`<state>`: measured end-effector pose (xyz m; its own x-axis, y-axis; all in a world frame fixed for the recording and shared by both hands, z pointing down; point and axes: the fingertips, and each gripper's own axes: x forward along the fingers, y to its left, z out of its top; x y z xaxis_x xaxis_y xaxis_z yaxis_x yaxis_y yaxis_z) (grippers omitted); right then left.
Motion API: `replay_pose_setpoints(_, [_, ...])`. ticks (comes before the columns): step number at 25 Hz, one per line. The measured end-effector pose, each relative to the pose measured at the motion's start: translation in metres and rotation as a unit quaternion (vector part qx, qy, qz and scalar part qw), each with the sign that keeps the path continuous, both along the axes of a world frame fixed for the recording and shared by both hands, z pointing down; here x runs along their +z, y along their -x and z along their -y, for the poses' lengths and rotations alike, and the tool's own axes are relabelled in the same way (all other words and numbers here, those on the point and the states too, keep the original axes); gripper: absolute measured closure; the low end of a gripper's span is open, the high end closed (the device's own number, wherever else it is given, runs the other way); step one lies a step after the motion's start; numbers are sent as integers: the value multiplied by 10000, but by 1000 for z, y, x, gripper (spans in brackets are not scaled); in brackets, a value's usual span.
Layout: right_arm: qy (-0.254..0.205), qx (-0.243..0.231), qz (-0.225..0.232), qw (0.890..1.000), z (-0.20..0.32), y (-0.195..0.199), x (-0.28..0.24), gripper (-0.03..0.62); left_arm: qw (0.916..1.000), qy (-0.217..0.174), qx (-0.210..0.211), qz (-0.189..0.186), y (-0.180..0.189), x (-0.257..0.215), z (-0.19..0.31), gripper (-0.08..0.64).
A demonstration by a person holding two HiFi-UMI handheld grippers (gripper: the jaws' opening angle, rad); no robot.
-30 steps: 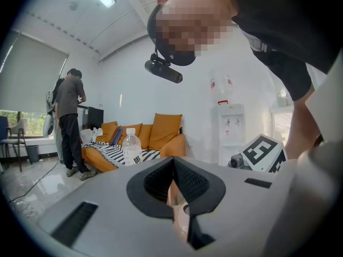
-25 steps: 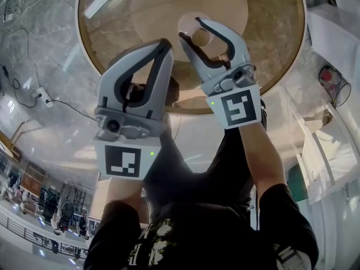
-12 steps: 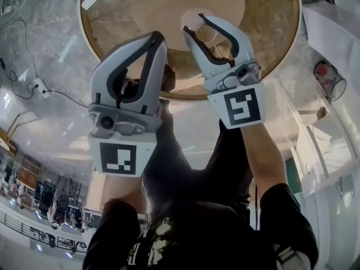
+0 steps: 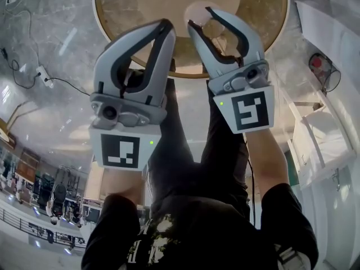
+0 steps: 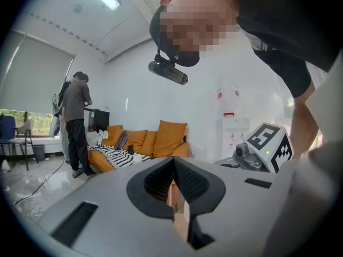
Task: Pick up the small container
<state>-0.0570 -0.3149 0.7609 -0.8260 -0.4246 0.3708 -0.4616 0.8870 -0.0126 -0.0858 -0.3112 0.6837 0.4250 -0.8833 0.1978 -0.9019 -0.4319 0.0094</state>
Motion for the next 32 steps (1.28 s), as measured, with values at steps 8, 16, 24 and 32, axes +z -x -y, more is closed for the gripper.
replay_pose_setpoints(8, [-194, 37, 224, 9996, 2, -8, -80, 465, 9994, -302, 80, 118, -11, -67, 10, 546])
replay_pose_setpoints(16, [-377, -68, 337, 9987, -15, -24, -150, 465, 9986, -491, 144, 110, -36, -130, 0, 546])
replay_pose_setpoints(24, [-407, 22, 441, 9982, -16, -49, -233, 465, 9974, -709, 110, 91, -57, -213, -2, 546])
replay_pose_setpoints(32, [-545, -25, 562, 9969, -21, -58, -324, 465, 9959, -876, 89, 206, -70, -295, -15, 546])
